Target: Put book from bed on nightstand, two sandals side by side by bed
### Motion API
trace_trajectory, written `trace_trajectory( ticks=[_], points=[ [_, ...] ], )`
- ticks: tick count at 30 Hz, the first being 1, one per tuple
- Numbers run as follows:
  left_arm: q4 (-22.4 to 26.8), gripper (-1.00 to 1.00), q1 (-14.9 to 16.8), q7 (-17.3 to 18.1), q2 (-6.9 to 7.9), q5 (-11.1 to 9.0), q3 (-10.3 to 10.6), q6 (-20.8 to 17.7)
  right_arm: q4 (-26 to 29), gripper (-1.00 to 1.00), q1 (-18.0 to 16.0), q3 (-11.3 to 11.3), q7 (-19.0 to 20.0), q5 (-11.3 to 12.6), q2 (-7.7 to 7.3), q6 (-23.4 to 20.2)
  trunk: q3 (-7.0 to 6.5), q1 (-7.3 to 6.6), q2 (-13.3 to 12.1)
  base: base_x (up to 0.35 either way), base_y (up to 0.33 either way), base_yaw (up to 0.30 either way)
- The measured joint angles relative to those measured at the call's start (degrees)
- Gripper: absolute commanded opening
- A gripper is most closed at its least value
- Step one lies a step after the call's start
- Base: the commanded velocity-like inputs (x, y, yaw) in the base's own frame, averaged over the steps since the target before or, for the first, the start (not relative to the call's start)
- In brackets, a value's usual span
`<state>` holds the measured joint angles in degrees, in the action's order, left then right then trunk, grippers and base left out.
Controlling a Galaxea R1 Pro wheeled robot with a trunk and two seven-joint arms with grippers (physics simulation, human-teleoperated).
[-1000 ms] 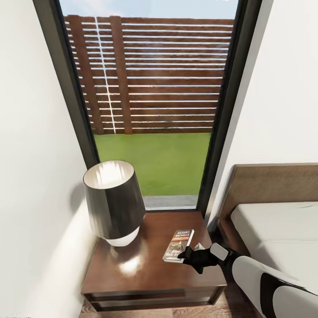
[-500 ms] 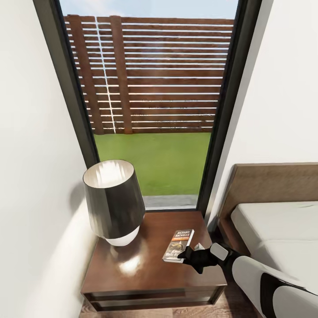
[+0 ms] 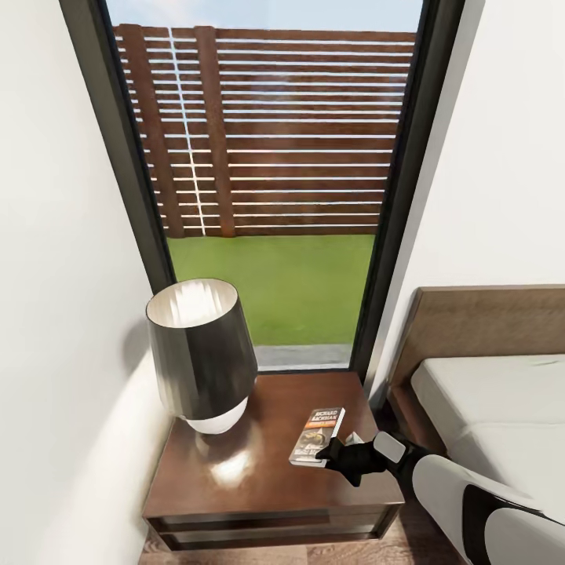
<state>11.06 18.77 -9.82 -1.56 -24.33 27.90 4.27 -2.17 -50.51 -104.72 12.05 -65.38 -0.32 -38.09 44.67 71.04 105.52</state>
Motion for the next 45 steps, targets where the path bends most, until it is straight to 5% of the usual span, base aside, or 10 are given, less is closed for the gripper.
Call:
trace_trajectory(
  ticks=[45],
  points=[
    [0.11,1.0,0.0,0.0,-0.03,0.0,0.0,0.0,0.08,-1.0,0.0,0.01,-0.03,-0.03,-0.06,0.0,2.51,3.08,5.62,0.0,0.0,0.0]
  ],
)
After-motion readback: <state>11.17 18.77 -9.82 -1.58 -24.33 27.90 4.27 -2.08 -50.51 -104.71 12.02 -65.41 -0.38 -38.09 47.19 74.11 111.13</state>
